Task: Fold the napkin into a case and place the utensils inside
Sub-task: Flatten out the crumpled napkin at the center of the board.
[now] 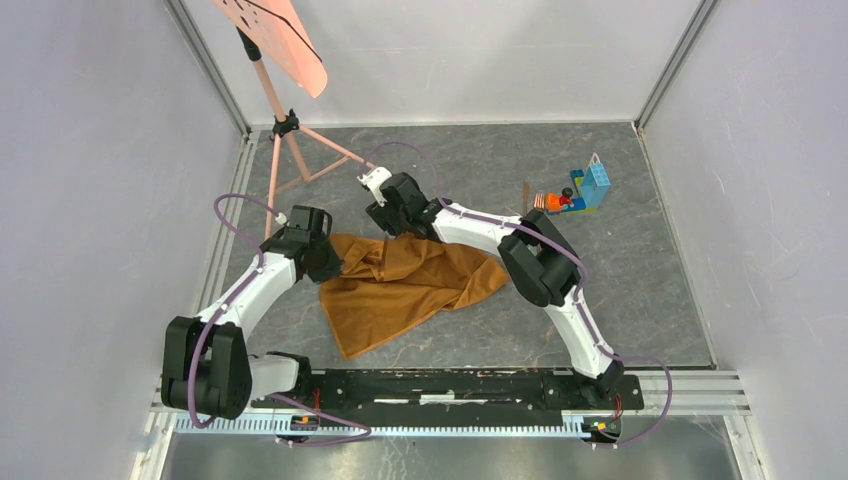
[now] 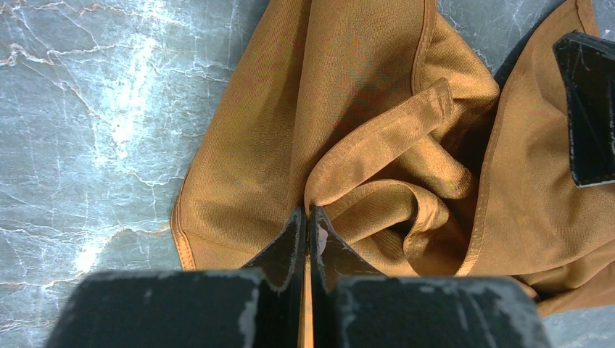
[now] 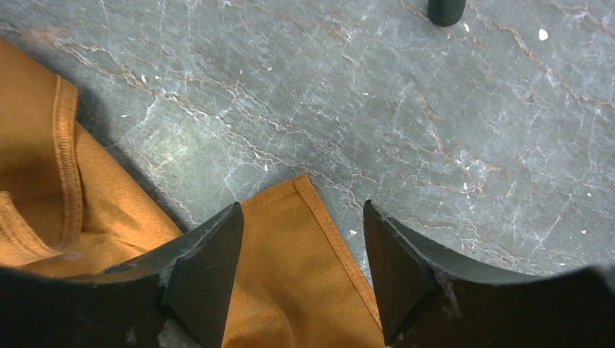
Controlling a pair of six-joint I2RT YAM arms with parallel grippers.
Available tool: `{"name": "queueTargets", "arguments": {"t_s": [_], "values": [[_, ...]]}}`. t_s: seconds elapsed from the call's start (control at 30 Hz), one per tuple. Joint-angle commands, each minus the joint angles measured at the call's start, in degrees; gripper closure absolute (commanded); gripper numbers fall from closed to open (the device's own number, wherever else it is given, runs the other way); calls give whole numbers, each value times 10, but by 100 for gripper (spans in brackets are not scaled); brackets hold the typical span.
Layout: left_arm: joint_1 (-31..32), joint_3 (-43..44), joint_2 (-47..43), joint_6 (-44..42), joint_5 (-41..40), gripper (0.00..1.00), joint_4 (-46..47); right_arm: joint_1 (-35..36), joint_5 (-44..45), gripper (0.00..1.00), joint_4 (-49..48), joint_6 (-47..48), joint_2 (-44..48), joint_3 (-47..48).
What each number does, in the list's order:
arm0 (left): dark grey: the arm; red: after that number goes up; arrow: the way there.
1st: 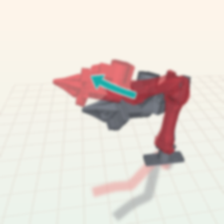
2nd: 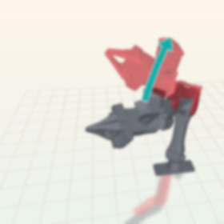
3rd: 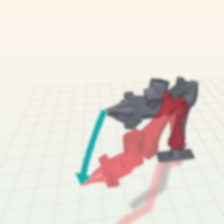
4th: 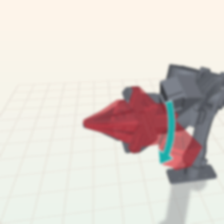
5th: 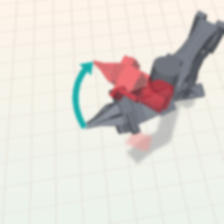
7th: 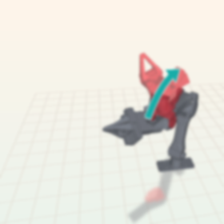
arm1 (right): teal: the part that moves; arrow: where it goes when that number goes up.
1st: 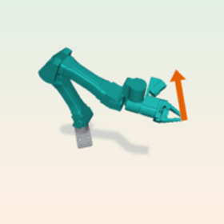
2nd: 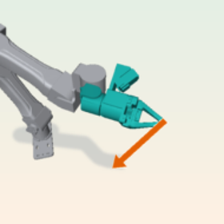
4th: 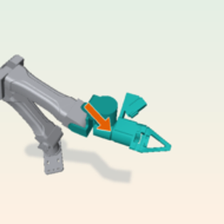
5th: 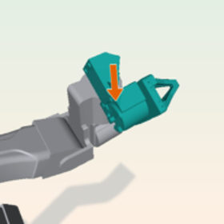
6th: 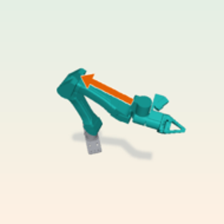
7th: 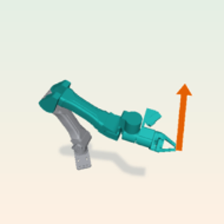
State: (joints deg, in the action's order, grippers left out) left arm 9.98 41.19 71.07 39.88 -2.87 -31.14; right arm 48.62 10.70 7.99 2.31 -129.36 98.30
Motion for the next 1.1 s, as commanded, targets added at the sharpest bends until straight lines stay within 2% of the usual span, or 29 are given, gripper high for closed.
{"name": "queueTargets", "arguments": {"t_s": [0.0,0.17,0.37,0.47,0.7,0.83,1.07], "values": [[-2,4,-4,-11,5,98,13,-3,17,33,-25,-9,-7,7],[-2,14,9,-11,5,98,15,-7,12,34,-42,-21,-24,-7],[-2,22,16,-12,5,98,15,-12,12,47,-76,-42,-35,-43],[-2,23,14,-16,1,98,13,-19,-8,60,-92,-52,-43,-47],[-2,37,-6,-23,-10,98,-5,-31,-4,99,-102,-46,-8,-54],[-2,54,-56,-26,-41,98,-27,-31,11,100,-87,-35,91,-83],[-3,94,-210,-43,-100,98,-71,-25,23,100,-165,-64,374,-318]]}}
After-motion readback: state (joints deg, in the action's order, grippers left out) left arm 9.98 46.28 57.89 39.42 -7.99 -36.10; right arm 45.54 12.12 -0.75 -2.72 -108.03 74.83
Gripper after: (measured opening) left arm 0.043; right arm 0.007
